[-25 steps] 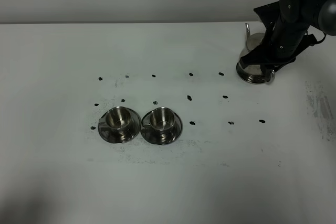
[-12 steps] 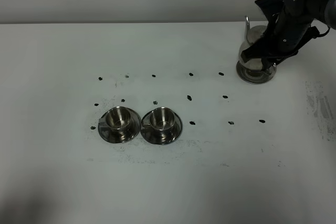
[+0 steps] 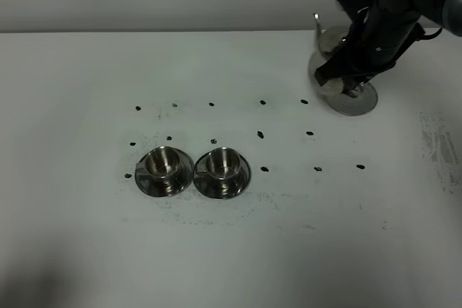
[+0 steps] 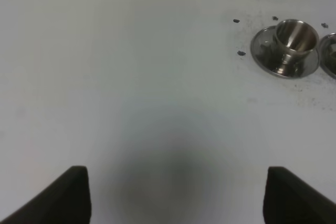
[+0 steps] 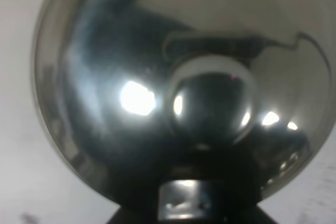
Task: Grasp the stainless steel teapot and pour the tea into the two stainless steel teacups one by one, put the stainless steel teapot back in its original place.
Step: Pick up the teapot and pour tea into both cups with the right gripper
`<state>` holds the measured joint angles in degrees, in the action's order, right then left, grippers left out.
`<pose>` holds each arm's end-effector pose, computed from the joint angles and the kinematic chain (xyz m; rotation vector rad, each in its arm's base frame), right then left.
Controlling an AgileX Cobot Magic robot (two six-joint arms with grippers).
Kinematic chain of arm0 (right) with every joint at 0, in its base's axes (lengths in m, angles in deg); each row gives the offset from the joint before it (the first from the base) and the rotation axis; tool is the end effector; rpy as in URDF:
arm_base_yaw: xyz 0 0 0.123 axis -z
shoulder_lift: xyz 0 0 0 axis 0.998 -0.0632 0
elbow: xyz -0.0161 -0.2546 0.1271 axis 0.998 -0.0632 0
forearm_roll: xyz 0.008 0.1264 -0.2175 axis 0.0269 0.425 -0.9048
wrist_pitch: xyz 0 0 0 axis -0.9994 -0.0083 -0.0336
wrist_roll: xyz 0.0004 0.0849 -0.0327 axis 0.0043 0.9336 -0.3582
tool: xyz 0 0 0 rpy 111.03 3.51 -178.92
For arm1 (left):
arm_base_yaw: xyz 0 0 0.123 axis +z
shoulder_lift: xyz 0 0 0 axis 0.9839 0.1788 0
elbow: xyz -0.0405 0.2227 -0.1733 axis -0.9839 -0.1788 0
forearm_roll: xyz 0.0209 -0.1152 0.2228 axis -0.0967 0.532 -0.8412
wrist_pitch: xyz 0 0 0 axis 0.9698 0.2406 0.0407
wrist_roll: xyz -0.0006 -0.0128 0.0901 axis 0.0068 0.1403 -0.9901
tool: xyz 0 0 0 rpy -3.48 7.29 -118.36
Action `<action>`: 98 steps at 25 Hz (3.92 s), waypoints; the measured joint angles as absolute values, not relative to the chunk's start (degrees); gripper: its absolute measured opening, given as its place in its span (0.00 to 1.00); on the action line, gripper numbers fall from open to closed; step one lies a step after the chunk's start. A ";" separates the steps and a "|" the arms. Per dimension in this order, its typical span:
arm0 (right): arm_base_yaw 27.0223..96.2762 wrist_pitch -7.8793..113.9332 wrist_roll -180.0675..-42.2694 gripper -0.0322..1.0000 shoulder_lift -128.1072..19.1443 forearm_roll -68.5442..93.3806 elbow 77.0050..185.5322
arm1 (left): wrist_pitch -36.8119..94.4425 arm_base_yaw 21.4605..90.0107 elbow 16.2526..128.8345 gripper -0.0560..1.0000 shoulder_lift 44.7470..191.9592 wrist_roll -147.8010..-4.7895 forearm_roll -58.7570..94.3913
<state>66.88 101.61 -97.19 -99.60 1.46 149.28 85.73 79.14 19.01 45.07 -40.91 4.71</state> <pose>0.4184 0.1437 0.2223 -0.7260 2.7447 -0.0305 -0.0004 -0.0006 0.2646 -0.0137 2.0874 -0.0282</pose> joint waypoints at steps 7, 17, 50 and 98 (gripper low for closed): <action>59.06 98.78 -104.34 0.20 -91.33 -0.18 141.59 | 85.73 79.14 19.01 0.67 45.07 -40.91 4.71; 55.23 96.54 -132.61 0.20 -89.76 0.46 141.58 | 85.73 79.14 19.01 0.67 45.07 -40.91 4.71; 49.50 89.95 -179.61 0.20 -101.86 -3.89 153.72 | 85.73 79.14 19.01 0.67 45.07 -40.91 4.71; 42.74 83.41 -173.71 0.20 -107.99 -21.81 153.77 | 85.73 79.14 19.01 0.67 45.07 -40.91 4.71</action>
